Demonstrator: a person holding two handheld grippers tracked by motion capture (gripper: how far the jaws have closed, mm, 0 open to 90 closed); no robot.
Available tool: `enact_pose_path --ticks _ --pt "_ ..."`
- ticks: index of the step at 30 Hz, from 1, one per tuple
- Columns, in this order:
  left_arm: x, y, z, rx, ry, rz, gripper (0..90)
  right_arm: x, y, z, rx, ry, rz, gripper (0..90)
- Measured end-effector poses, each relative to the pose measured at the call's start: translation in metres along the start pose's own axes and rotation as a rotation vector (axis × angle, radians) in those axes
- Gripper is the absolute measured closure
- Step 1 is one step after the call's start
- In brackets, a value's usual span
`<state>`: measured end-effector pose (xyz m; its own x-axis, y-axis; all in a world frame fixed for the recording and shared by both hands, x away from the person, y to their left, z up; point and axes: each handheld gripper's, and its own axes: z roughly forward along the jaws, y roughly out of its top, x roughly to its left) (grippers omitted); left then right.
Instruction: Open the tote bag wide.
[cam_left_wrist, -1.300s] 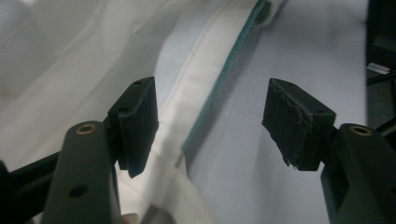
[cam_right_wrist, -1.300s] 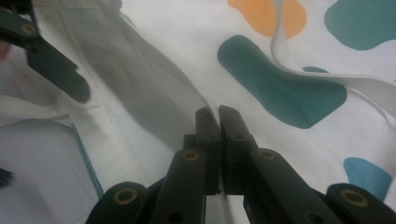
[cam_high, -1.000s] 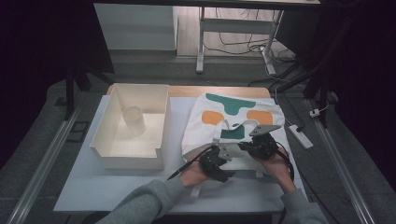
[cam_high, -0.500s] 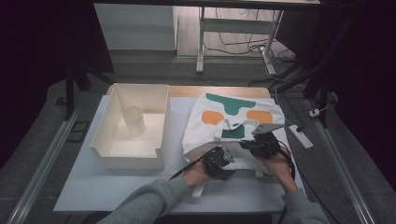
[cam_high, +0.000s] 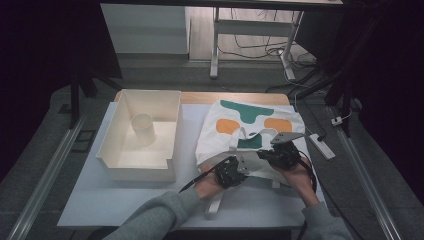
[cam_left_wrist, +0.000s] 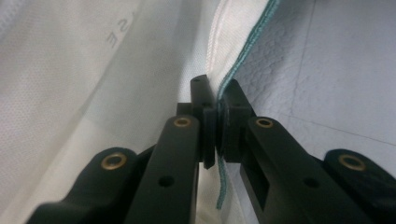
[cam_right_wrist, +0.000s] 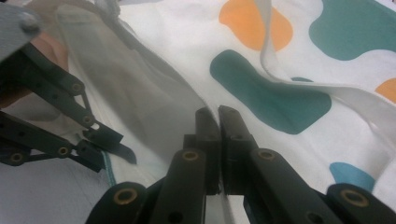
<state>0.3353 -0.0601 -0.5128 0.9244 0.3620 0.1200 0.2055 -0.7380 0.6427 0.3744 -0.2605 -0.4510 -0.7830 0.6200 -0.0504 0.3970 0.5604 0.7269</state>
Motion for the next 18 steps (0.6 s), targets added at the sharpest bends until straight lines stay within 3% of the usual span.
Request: enact_pose_path --ticks 11,18 --pt "-0.006 -0.003 -0.024 -0.010 -0.043 0.049 87.0 0.000 0.005 -0.009 -0.031 -0.017 -0.003 87.6" --pt "-0.008 -0.012 -0.055 -0.050 -0.069 0.066 87.1 0.006 0.017 -0.020 -0.063 -0.025 -0.033 87.7"
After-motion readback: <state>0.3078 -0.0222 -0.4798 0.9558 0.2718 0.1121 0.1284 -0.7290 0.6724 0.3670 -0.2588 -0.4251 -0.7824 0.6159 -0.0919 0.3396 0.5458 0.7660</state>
